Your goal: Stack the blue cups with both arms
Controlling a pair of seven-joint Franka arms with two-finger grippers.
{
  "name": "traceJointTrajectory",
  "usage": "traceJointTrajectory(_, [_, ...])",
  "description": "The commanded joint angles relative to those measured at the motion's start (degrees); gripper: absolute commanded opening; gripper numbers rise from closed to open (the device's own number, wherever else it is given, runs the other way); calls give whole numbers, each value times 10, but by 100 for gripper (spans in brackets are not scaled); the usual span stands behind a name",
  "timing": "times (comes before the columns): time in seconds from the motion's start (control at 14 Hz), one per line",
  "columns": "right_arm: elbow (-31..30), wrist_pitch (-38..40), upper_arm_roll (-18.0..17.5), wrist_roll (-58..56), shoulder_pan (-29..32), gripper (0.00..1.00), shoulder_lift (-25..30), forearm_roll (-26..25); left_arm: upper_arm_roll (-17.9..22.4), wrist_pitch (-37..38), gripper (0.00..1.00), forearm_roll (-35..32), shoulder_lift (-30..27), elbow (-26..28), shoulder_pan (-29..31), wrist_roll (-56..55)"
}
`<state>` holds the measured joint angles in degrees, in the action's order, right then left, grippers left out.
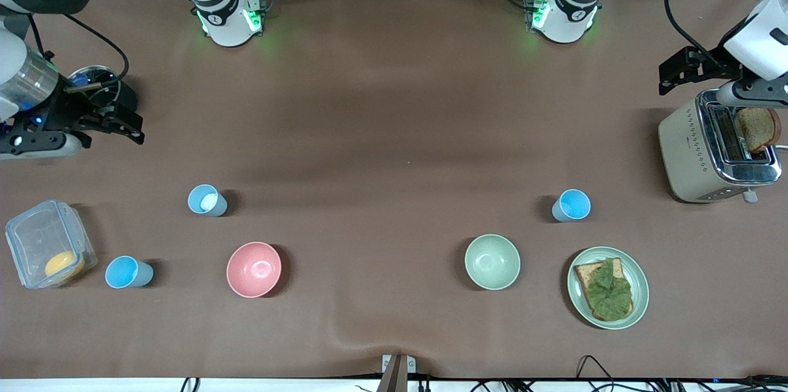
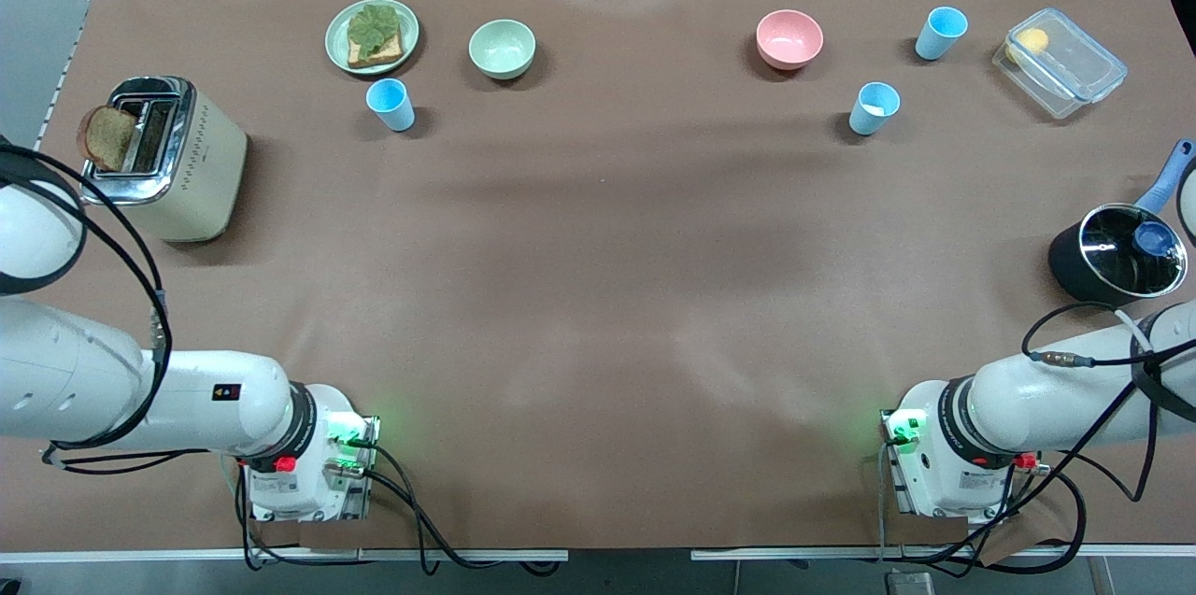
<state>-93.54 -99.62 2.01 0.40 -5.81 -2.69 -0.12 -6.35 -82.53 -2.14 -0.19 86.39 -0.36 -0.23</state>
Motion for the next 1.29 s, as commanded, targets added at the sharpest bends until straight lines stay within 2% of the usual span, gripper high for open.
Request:
traceJointTrajectory(0.0, [6,-5,4,2,4,100,-6,-1,5,11,100,-8,-5,-3,-3,4])
traceJointTrajectory(0.5, [6,1,3,5,0,100,-4,-8,5,9,100,-7,4,-5,-5,-5])
traceJointTrajectory(0.64, [6,20,3,6,3,100,-4,-8,6,3,100,-7,19,-6,10,-4])
traceJointTrajectory(0.93, [9,20,3,6,0,100,-6,-8,5,-37,100,-8,111,6,21,-12])
traceJointTrajectory(1.21, [9,16,3,7,2,100,-12,-8,5,-135,100,-8,117,99,26,-25])
